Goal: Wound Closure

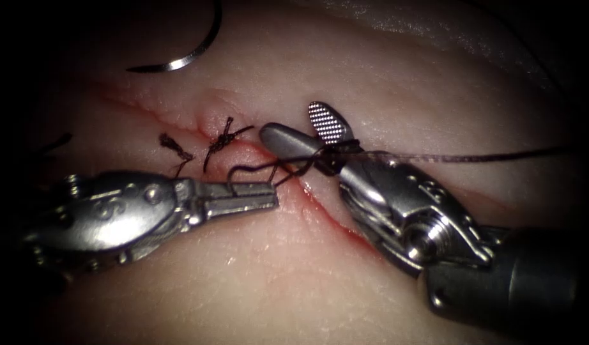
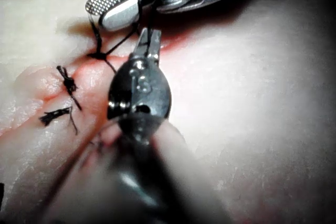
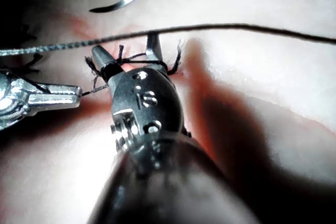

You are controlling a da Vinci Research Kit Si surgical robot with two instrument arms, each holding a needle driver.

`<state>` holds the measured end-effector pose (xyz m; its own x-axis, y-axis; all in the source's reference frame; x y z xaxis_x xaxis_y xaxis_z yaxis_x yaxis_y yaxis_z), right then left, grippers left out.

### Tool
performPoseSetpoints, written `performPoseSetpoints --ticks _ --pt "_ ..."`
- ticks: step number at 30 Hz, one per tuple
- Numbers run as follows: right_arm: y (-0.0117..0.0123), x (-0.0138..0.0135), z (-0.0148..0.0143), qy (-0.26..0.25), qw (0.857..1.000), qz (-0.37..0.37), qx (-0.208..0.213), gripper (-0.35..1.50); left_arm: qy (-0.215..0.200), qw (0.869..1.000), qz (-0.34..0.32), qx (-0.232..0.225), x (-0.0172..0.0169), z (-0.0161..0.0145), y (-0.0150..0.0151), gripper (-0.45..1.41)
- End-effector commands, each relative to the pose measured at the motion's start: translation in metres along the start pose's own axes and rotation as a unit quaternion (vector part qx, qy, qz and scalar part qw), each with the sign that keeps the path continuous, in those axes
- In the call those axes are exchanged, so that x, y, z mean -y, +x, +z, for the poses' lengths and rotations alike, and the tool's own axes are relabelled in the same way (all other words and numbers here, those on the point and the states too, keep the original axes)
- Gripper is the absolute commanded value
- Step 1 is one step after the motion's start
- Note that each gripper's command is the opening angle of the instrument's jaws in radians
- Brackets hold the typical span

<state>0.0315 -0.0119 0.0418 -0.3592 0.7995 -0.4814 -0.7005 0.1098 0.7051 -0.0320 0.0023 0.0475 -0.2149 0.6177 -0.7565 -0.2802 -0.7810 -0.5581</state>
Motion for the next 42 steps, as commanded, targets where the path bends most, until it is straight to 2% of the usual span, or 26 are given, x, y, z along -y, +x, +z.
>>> performPoseSetpoints --ticks 1,8,14,27,34,37,38,39,41,42 --pt "-0.001 0.0004 0.0001 -0.007 1.0 0.016 -0.002 0.79 0.0 1.0 0.0 0.002 0.0 0.0008 -0.0005 -0.45" --pt "-0.0042 -0.001 0.0002 -0.031 0.996 0.087 -0.002 0.78 -0.002 1.0 0.0 0.01 0.0002 0.0014 -0.0006 -0.45" --pt "-0.0053 -0.002 0.0007 -0.038 0.992 0.122 0.003 0.84 -0.006 1.0 0.002 0.018 0.0002 0.0016 -0.001 -0.45" --pt "-0.0062 -0.0039 0.0017 -0.052 0.988 0.148 0.007 0.96 -0.016 1.0 0.001 0.019 0.0002 0.0023 -0.0009 -0.45" --pt "-0.0054 -0.005 0.003 -0.06 0.987 0.149 0.0 0.94 -0.019 1.0 0.002 0.021 0.0001 0.0026 -0.0008 -0.45" --pt "-0.0055 -0.0046 0.0035 -0.058 0.987 0.15 0.004 0.79 -0.021 1.0 0.003 0.022 0.0001 0.0027 -0.0008 -0.45" --pt "-0.0056 -0.0044 0.0035 -0.056 0.987 0.15 0.007 0.69 -0.021 1.0 0.003 0.023 0.0002 0.0026 -0.0008 -0.45" --pt "-0.0057 -0.0042 0.0036 -0.053 0.987 0.15 0.01 0.47 -0.021 1.0 0.003 0.023 0.0002 0.0026 -0.0008 -0.45" --pt "-0.006 -0.0038 0.0036 -0.054 0.987 0.15 0.019 -0.22 -0.022 0.999 0.003 0.023 0.0002 0.0026 -0.0008 -0.45" --pt "-0.0063 -0.0032 0.0036 -0.053 0.987 0.15 0.035 -0.35 -0.023 0.999 0.003 0.023 0.0002 0.0025 -0.0008 -0.45"
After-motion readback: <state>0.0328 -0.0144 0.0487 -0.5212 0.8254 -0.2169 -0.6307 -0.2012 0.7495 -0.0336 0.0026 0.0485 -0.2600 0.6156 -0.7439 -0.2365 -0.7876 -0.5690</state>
